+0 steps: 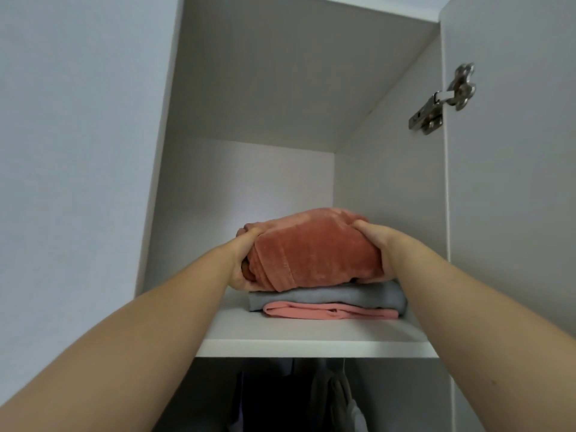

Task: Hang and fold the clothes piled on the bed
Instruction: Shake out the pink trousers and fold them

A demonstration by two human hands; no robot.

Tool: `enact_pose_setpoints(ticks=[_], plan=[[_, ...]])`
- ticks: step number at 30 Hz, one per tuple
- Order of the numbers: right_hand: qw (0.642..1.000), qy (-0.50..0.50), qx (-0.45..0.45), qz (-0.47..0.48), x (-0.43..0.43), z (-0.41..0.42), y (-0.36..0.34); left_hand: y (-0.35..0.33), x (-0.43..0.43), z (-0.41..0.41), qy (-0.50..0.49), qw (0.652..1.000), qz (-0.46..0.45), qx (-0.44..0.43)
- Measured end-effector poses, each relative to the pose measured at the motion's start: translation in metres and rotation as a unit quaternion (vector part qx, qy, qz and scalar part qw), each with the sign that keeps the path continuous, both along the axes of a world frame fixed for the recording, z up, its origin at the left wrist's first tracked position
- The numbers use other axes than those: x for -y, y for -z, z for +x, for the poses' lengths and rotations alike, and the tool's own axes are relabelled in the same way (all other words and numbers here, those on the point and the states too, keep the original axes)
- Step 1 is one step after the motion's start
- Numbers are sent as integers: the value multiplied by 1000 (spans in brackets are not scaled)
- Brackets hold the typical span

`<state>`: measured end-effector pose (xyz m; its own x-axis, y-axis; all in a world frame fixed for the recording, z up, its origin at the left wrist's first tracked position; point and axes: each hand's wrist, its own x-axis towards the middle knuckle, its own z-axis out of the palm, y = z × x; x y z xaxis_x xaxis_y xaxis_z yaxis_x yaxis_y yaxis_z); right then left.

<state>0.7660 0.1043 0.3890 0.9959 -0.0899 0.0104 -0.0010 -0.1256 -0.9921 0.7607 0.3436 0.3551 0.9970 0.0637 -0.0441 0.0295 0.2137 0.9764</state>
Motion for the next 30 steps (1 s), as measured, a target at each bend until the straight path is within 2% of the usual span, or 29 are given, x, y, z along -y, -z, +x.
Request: enact_pose_setpoints(ticks=[4, 6, 11, 14, 19, 22, 25, 30], plan=[[999, -15, -4, 52, 10, 10, 6, -8, 1, 0, 30, 999, -6, 8], [993, -71, -3, 98, 8, 14, 0, -19, 1, -2, 57, 998, -17, 17], [969, -164, 53, 179, -16, 8, -31, -50, -1, -3, 56, 990, -112, 66], [960, -161, 97, 209, -23, 11, -53, -66, 0, 4, 53, 986, -126, 99], [961, -174, 106, 185, -30, 46, -77, -79, -9, 37, 50, 982, -131, 130], [956, -194, 120, 183, -39, 81, -93, -91, -15, 66, 37, 979, -132, 153], [940, -201, 163, 221, -52, 120, -110, -113, -16, 95, 20, 976, -116, 185], [929, -158, 222, 249, -54, 184, -120, -132, -15, 154, -7, 961, -131, 243]])
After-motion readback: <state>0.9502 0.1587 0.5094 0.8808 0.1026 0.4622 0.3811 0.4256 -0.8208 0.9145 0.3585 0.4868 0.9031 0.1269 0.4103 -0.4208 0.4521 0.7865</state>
